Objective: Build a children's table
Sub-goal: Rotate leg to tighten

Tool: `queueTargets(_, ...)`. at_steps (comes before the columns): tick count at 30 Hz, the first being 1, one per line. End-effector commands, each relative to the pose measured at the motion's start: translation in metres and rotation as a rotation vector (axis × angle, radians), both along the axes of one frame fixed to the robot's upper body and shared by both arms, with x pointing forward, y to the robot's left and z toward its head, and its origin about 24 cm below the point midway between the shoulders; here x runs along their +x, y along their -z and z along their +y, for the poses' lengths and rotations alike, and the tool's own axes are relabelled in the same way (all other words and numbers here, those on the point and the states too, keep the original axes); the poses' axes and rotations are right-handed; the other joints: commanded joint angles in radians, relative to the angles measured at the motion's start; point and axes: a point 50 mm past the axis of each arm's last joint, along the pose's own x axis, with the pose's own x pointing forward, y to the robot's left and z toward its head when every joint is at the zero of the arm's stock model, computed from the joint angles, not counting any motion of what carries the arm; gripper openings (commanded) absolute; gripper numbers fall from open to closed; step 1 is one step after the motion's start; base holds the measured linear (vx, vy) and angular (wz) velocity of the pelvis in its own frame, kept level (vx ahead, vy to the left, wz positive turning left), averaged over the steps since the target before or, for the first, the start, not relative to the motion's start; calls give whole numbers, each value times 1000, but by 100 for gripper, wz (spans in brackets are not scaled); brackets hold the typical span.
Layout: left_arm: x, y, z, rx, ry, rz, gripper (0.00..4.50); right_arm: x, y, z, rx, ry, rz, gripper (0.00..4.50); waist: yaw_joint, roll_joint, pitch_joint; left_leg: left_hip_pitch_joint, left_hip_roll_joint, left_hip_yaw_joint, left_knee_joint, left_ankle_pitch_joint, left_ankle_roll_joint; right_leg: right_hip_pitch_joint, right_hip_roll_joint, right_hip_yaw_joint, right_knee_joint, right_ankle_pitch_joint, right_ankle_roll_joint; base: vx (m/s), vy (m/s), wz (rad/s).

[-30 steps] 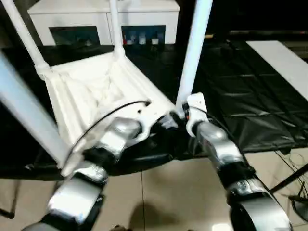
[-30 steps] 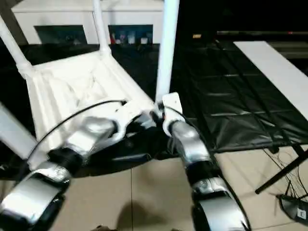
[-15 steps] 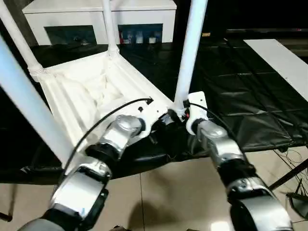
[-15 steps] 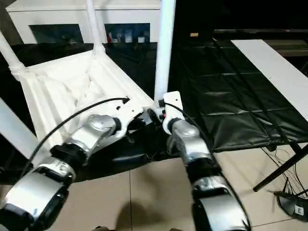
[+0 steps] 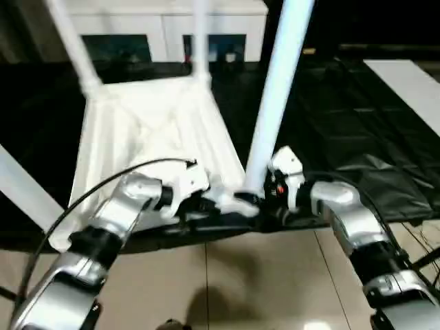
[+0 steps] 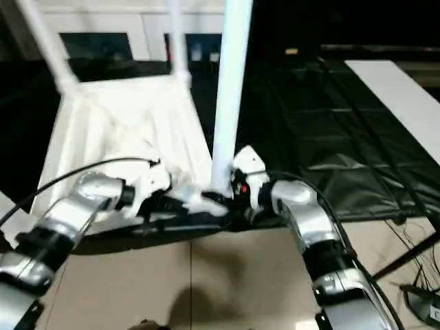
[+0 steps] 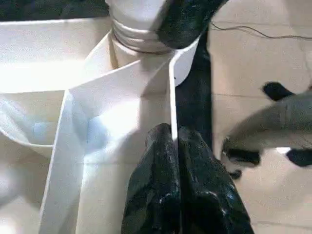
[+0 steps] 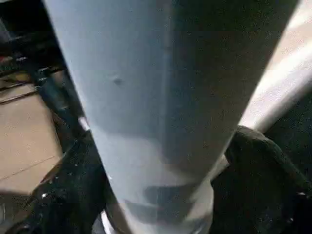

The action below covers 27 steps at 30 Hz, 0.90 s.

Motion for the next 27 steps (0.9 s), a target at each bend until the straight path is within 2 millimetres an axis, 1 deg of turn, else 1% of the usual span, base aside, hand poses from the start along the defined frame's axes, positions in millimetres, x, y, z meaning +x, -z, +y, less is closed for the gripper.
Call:
queueTargets(1, -2, -2, 0, 20, 42, -3, 0, -3, -2, -3, -25, -43, -12, 377, -6, -6, -71, 38, 74, -35, -88, -218, 15, 31, -79, 46, -69, -167, -254, 0, 0, 0)
queueTargets(4, -1, -3, 5, 33, 26, -10, 0, -5, 0, -3, -57, -85, -13, 377, -6, -9, -72, 34, 72, -36, -87, -205, 13, 34, -81, 48, -68, -169, -247, 0, 0, 0)
queueTargets(7, 0, -4, 8, 42, 8, -17, 0, -5, 1, -6, -86, -112, -16, 377, -6, -11, -73, 32, 72, -36, -85, -189, 20, 35, -81, 47, -67, -158, -248, 0, 0, 0)
queueTargets(11, 1, -5, 9, 41, -5, -24, 0, -4, 0, -11, -109, -119, -20, 377, -5, -12, -74, 31, 71, -35, -82, -172, 32, 36, -80, 46, -66, -144, -252, 0, 0, 0)
queueTargets(12, 1, -5, 9, 42, -6, -24, 0, -3, 0, -12, -117, -118, -21, 377, -5, -10, -74, 32, 71, -35, -82, -172, 33, 35, -80, 46, -66, -146, -253, 0, 0, 0)
queueTargets(17, 1, -5, 9, 43, -7, -24, 0, -2, 1, -13, -128, -117, -21, 377, -7, -10, -74, 32, 70, -35, -82, -182, 30, 36, -79, 46, -68, -159, -255, 0, 0, 0)
queueTargets(19, 2, -5, 9, 45, -8, -24, 0, -1, 2, -11, -123, -110, -17, 342, -6, -8, -75, 32, 71, -36, -81, -178, 31, 36, -78, 45, -66, -148, -258, 0, 0, 0)
queueTargets(21, 2, -5, 9, 46, -8, -23, 0, -1, 2, -11, -119, -109, -13, 342, -6, -7, -75, 32, 71, -36, -82, -183, 31, 36, -78, 45, -66, -150, -258, 0, 0, 0)
queueTargets(22, 2, -5, 9, 47, -8, -21, 0, -1, 2, -10, -113, -108, -9, 335, -6, -7, -75, 32, 71, -36, -82, -185, 31, 36, -78, 45, -66, -151, -258, 0, 0, 0)
queueTargets(24, 2, -5, 9, 48, -8, -20, 0, 0, 2, -8, -107, -106, -6, 306, -6, -7, -74, 33, 71, -36, -83, -191, 28, 35, -78, 45, -67, -159, -258, 0, 0, 0)
queueTargets(27, 3, -6, 10, 49, -10, -18, 0, 0, 2, -7, -95, -104, -3, 288, -7, -7, -74, 33, 71, -36, -83, -197, 23, 35, -78, 45, -67, -162, -258, 0, 0, 0)
